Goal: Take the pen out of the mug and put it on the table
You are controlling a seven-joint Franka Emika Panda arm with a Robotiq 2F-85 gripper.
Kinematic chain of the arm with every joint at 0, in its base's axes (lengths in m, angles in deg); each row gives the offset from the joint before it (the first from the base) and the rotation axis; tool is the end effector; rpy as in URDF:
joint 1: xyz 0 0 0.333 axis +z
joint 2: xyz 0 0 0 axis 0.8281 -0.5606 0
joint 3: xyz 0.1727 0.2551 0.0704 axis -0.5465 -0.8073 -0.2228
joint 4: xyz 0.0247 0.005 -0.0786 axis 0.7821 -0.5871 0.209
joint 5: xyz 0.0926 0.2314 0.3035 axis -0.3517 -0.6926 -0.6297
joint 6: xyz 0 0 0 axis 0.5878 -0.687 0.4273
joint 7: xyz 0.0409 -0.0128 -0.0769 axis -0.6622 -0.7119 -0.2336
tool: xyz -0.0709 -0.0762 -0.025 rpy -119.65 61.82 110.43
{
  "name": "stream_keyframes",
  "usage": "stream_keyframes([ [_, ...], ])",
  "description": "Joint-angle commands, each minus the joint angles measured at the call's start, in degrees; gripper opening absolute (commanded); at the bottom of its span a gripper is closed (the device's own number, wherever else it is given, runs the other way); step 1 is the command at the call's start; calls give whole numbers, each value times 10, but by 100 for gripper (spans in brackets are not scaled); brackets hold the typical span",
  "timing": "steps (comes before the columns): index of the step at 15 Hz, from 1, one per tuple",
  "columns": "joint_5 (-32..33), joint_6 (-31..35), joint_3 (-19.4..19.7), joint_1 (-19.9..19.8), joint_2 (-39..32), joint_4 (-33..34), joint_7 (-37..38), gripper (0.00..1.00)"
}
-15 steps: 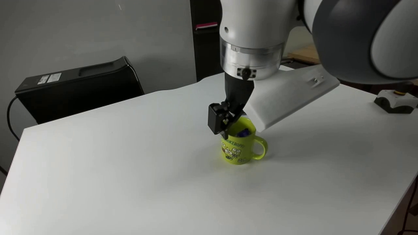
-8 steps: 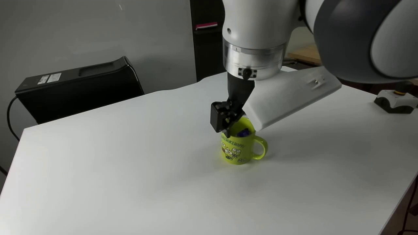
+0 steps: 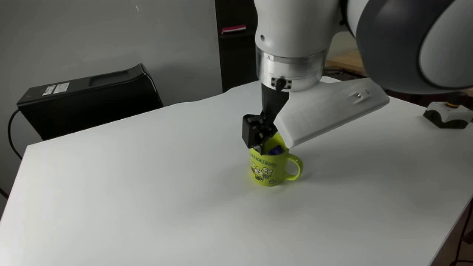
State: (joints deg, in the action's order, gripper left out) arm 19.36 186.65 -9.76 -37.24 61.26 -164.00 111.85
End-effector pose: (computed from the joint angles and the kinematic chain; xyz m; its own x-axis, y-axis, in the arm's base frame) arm 0.4767 0.1617 0.2063 0.9567 -0.1616 0.2422 -0.2015 -0.9679 0.1502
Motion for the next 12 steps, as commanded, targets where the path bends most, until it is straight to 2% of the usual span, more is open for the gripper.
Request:
stream_keyframes([
  [1,6,-13,4,13,9,-4,32,100],
  [4,7,-16,4,18,9,-4,35,100],
  [5,7,-18,4,19,8,-4,36,75],
  [6,7,-19,4,20,8,-4,36,74],
  [7,8,-20,5,21,9,-4,37,68],
  [10,8,-21,6,22,8,-4,37,45],
  [12,8,-22,6,23,7,-4,37,33],
])
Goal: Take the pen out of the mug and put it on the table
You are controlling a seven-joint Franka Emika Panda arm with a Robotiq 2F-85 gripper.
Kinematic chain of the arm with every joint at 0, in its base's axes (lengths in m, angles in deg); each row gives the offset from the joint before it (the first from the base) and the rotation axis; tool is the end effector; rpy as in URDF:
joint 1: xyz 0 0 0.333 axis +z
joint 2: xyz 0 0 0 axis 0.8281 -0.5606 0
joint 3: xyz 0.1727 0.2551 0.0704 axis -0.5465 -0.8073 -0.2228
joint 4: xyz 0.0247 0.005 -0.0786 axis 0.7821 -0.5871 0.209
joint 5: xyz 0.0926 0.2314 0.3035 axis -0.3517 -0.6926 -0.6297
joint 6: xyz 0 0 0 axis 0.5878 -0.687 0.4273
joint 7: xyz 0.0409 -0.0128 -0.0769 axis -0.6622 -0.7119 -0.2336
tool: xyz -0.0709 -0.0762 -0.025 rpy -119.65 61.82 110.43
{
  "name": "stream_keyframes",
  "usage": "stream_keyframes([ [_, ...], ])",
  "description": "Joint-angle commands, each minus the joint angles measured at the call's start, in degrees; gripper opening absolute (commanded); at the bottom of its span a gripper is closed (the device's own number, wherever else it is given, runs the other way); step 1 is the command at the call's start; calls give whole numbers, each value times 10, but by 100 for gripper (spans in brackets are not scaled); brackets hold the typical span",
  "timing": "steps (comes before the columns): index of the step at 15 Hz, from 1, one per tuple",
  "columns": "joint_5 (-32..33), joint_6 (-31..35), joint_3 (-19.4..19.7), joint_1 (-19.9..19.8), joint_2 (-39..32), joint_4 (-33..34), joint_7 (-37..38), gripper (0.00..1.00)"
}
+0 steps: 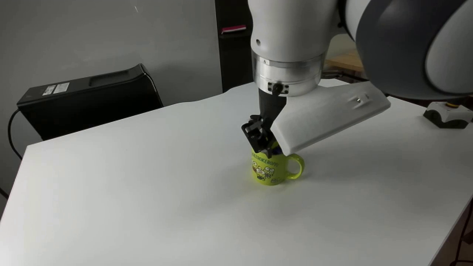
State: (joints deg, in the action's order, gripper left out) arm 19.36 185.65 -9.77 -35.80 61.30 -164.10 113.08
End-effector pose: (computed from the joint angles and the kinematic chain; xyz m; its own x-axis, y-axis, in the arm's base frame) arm 0.4710 0.1718 0.2047 0.9584 -0.1597 0.2365 -0.2006 -0.9665 0.1602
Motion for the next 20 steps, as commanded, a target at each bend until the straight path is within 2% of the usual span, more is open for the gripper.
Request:
stream_keyframes([
  [1,8,-13,6,9,6,-2,25,25],
  [4,8,-15,7,10,4,-1,25,5],
  [5,6,-16,6,9,4,1,22,1],
  [7,13,-23,9,11,5,6,23,6],
  [12,30,-52,15,11,25,30,16,6],
  [16,53,-81,-3,-13,53,47,20,6],
  [20,41,-104,-20,-39,76,61,1,6],
])
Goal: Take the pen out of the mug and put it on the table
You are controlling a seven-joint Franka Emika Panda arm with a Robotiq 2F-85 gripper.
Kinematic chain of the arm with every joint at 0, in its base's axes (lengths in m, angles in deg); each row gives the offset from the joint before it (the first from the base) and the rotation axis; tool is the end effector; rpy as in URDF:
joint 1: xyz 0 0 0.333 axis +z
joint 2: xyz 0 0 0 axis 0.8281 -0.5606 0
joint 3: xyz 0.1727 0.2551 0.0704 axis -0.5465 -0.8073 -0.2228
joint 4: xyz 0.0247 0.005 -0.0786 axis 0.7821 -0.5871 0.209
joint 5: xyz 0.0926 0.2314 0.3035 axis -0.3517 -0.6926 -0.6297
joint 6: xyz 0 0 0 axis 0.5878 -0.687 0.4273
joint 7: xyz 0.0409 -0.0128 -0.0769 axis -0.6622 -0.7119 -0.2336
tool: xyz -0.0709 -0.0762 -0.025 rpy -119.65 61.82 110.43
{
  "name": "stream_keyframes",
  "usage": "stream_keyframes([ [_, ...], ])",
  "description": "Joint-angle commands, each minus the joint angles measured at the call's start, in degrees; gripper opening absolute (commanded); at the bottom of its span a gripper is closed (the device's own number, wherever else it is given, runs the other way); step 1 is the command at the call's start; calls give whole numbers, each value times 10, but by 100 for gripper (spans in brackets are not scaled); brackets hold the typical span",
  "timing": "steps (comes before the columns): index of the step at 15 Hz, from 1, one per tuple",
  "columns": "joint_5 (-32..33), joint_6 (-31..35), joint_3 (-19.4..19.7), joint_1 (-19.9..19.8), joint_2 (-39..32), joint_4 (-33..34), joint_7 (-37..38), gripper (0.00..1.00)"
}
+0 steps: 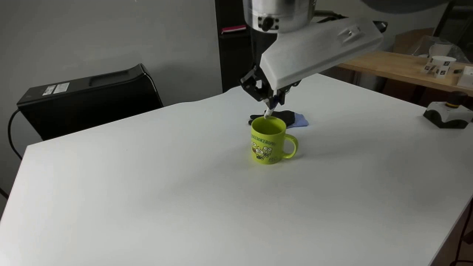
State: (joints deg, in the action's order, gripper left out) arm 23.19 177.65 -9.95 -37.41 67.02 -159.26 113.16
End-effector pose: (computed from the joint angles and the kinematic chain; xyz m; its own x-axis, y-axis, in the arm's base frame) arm 0.5070 0.1590 0.2754 0.9257 -0.1530 0.3459 -0.2362 -0.9481 0.2127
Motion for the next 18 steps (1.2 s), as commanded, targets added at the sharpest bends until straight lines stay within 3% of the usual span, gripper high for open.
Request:
stream_keyframes([
  [1,-4,-25,-23,-30,23,14,-8,6],
  [4,-13,-5,-38,-47,32,11,-31,6],
  [7,39,39,-43,-47,35,-3,-2,6],
  [12,170,105,-33,-9,18,-20,78,6],
  [18,244,135,-38,28,-25,-32,140,6],
])
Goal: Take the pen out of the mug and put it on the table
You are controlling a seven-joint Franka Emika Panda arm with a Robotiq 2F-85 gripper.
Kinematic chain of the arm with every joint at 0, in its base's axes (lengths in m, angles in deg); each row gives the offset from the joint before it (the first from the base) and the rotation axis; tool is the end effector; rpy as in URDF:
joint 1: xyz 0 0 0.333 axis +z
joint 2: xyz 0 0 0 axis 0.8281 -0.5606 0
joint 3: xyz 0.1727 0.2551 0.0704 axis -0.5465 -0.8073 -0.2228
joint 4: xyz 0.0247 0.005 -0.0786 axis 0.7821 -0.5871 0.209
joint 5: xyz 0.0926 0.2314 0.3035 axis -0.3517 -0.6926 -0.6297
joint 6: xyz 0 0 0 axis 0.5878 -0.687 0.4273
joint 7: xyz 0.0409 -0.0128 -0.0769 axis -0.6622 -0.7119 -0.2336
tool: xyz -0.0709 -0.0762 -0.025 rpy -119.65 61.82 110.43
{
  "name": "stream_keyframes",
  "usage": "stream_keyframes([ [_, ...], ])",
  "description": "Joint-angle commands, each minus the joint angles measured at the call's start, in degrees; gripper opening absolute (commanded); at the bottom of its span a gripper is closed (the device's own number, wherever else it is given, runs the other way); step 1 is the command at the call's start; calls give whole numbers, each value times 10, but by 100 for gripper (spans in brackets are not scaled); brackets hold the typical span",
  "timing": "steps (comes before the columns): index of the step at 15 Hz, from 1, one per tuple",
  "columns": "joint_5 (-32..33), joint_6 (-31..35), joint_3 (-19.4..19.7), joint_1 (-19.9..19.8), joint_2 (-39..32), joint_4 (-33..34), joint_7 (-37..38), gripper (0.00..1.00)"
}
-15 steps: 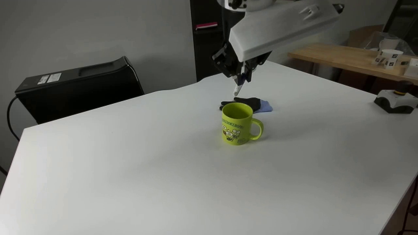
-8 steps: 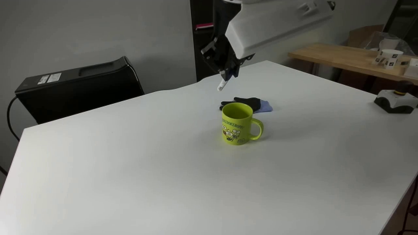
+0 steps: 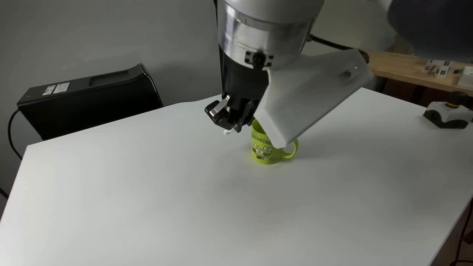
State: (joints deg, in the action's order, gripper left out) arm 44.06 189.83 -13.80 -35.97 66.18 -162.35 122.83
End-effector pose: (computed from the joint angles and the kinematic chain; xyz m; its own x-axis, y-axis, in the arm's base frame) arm 0.4626 0.2261 0.2578 0.8803 0.1389 0.4537 0.0644 -0.9823 0.1759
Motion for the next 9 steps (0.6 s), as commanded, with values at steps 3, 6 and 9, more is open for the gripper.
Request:
stream_keyframes([
  [3,124,9,15,43,-28,5,145,6],
  [6,206,0,12,57,-41,4,235,6],
  [9,247,3,10,59,-57,2,285,6],
])
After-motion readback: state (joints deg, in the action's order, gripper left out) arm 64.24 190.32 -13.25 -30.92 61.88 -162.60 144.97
